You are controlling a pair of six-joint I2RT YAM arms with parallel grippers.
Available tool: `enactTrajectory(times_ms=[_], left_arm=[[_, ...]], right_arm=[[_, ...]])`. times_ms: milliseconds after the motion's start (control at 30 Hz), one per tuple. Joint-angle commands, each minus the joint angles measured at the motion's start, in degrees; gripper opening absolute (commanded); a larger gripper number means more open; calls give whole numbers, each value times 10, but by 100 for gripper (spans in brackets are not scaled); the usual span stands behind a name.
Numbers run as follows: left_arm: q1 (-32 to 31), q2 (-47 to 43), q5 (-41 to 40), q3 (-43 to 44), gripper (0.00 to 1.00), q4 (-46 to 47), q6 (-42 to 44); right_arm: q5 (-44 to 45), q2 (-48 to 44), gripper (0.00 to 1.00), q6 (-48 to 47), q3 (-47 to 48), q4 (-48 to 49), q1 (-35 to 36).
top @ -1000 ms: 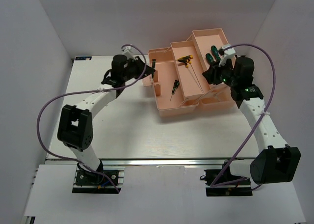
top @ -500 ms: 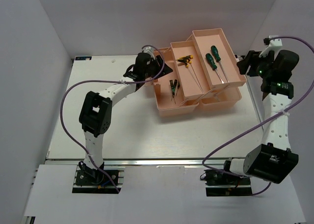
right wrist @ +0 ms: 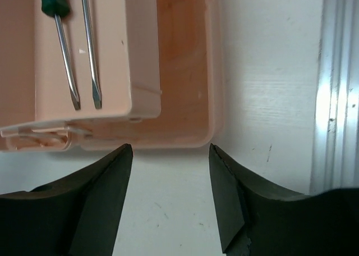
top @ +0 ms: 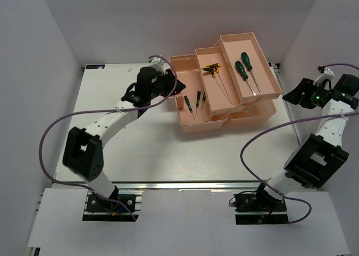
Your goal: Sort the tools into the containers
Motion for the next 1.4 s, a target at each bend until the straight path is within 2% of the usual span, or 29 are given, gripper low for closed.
enactTrajectory(times_ms=[0, 67, 133, 533, 700, 800, 933, 1100, 1367], left_arm=[[1, -91, -12, -73, 52, 33, 1], [1, -114, -13, -124, 61, 43, -9], [1, -139, -15, -147, 62, 43, -14], [1, -217, -41, -196, 61, 1, -28], [1, -249, -56, -205, 61, -31, -34], [1, -264, -63, -209, 60, -36, -37], [1, -273, -69, -214, 60, -42, -42], [1, -272, -62, -223, 60, -32, -47], [1, -262, -53, -218, 60, -31, -46]], right_arm=[[-16, -16, 62, -56, -23, -43, 6], [-21, 4, 61, -61, -30, -43, 8], [-21, 21, 60, -68, -35, -41, 25], [139, 132, 57, -35, -24, 101, 109], [169, 159, 54, -32, -9, 121, 120], [155, 151, 53, -34, -12, 122, 118], [120, 71, 53, -54, -65, 143, 114], [154, -5, 50, -50, -135, 202, 113], [196, -29, 50, 6, -190, 274, 102]])
